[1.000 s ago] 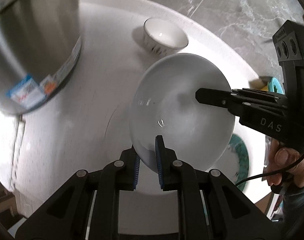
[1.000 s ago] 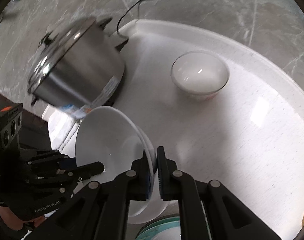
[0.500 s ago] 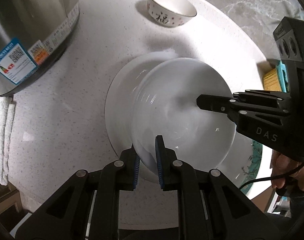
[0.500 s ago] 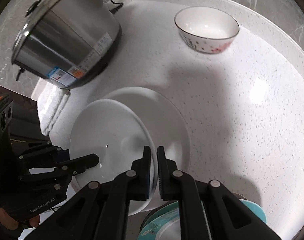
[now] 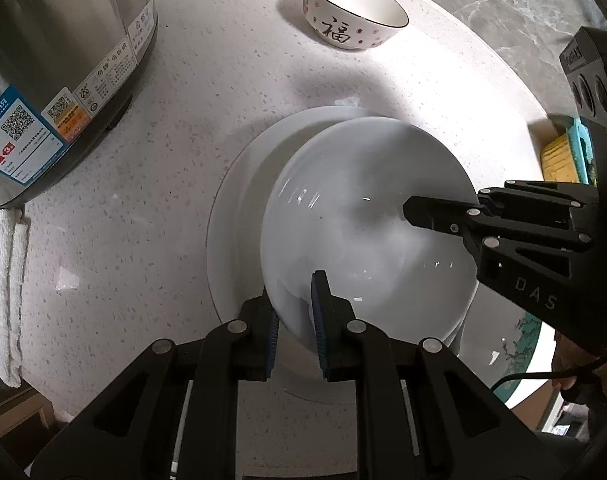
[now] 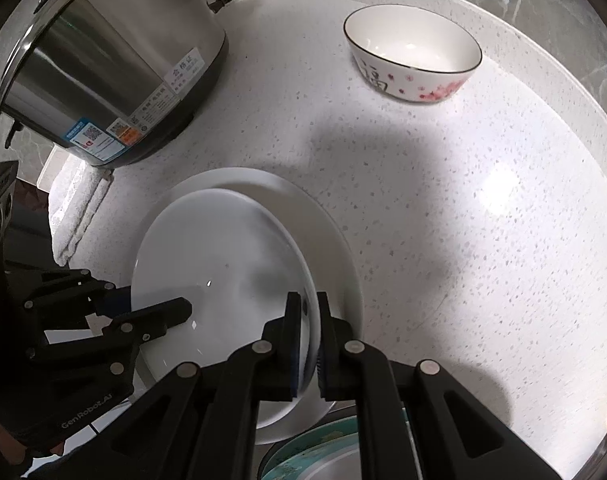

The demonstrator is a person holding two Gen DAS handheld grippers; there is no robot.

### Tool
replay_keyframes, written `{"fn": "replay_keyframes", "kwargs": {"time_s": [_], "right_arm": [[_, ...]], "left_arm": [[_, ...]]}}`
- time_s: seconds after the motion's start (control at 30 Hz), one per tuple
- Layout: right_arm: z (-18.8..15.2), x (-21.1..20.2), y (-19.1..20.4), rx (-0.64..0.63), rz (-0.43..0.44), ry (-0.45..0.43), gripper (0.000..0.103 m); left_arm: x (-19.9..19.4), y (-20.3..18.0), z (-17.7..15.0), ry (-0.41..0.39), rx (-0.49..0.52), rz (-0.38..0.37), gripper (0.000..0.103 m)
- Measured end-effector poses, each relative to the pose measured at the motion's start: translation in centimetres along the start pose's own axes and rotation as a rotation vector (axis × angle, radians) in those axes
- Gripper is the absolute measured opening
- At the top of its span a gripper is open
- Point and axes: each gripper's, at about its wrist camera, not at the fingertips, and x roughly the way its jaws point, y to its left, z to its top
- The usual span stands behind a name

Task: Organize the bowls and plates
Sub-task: 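Lower the smaller white bowl into the large white bowl and open both grippers, then move both grippers to the red-patterned bowl and close on its rim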

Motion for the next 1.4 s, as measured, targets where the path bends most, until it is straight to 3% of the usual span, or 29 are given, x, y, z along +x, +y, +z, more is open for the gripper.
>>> {"fn": "replay_keyframes", "kwargs": {"time_s": [0.17,0.33,0.4,0.67,0.93,1.03,1.1,1.3,1.4], "right_arm": [[0.0,-0.1,0.3,-0.002,0.000,-0.002,0.016],[0.1,-0.3,0.6,0.004,0.032,-0.010,0.031],[0.0,-0.3,1.0,0.001,0.049,-0.008,0.040],[0.0,-2.5,0.6,0.027,0.055,-0.063,0.052],[0.4,-6.2,-1.4,0.077,0.105,-0.143,0.053],[1.3,-8.4,-3.7,0.116,0.120,-0.195,0.060],[2.4,-9.5,-5.7,0.144,0.095,-0.218,0.070],[7.4,-11.2,-11.9,0.226,0.063,-0.256,0.075],[9.6,-10.6,-14.0,0.274,0.070,-0.265,0.075]], "left_arm": [[0.0,-0.1,0.1,-0.013,-0.014,-0.007,0.020],[0.0,-1.1,0.1,-0.017,0.009,-0.042,0.047],[-0.1,-1.6,0.0,-0.018,0.018,-0.038,0.053],[-2.0,-1.9,-0.3,-0.069,0.016,-0.028,0.079],[-4.5,-1.5,0.3,-0.074,-0.006,-0.084,0.079],[-6.8,-1.5,2.0,-0.117,0.004,-0.088,0.080],[-7.8,-1.5,4.1,-0.148,0.025,-0.071,0.084],[-8.7,-2.9,13.0,-0.242,0.092,0.009,0.085],[-6.9,-3.4,18.0,-0.230,0.096,0.029,0.085]]}}
